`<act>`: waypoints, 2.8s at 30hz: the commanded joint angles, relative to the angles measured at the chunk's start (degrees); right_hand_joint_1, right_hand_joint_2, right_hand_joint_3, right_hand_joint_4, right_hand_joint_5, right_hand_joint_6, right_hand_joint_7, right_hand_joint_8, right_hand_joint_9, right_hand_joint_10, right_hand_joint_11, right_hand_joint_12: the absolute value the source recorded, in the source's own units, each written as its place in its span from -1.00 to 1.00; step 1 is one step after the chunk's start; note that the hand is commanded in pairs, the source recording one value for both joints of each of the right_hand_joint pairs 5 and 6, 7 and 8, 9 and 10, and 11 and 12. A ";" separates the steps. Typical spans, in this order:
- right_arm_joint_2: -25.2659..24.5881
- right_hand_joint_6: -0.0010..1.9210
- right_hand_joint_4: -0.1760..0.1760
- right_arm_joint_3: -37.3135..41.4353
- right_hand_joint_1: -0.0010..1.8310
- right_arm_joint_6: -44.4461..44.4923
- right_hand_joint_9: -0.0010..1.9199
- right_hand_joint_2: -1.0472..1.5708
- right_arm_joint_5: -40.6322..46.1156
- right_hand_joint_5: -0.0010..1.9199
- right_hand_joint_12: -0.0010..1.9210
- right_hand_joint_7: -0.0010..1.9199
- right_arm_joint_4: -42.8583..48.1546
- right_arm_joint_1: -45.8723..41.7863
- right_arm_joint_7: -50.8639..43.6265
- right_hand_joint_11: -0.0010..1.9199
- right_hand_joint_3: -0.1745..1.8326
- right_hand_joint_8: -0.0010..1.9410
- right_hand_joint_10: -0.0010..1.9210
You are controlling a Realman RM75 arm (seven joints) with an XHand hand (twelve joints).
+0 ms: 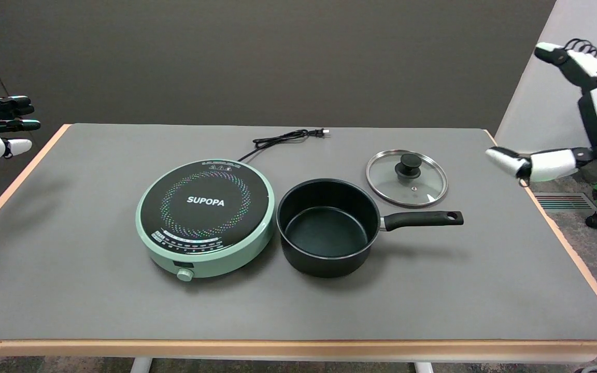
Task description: Pick up the soup pot.
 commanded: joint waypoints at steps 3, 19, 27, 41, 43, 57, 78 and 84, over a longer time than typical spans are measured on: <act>-5.06 -0.67 -0.56 -23.65 0.11 -0.34 -0.67 -0.17 10.89 -0.67 -0.67 -0.67 3.28 -2.74 -39.91 -0.67 -0.04 -0.67 -0.67; -4.48 -0.91 -0.21 -55.19 0.24 17.56 -0.91 -0.44 45.91 -0.91 -0.91 -0.91 -7.53 -1.10 -100.50 -0.91 0.10 -0.91 -0.91; -4.46 -0.93 -0.17 -57.83 0.25 19.40 -0.93 -0.47 45.94 -0.93 -0.93 -0.93 -5.74 -4.16 -104.67 -0.93 0.13 -0.93 -0.93; -2.74 -0.95 -0.17 -64.56 0.26 35.68 -0.95 -0.49 45.93 -0.95 -0.95 -0.95 -13.72 -9.97 -110.00 -0.95 0.14 -0.95 -0.95; -2.57 -0.95 -0.17 -64.90 0.26 36.85 -0.95 -0.49 45.64 -0.95 -0.95 -0.95 -15.41 -9.69 -110.00 -0.95 0.16 -0.95 -0.95; -0.85 -0.94 -0.13 -67.81 0.26 36.84 -0.94 -0.53 44.77 -0.94 -0.94 -0.94 -28.02 -3.13 -110.00 -0.94 0.19 -0.95 -0.94; 1.00 -0.96 0.17 -64.72 0.26 33.95 -0.96 -0.57 51.41 -0.96 -0.96 -0.96 -31.75 1.78 -110.00 -0.96 0.24 -0.96 -0.96; 2.43 -0.95 0.19 -64.53 0.27 30.81 -0.95 -0.57 52.86 -0.95 -0.95 -0.95 -32.12 4.10 -110.00 -0.95 0.27 -0.95 -0.95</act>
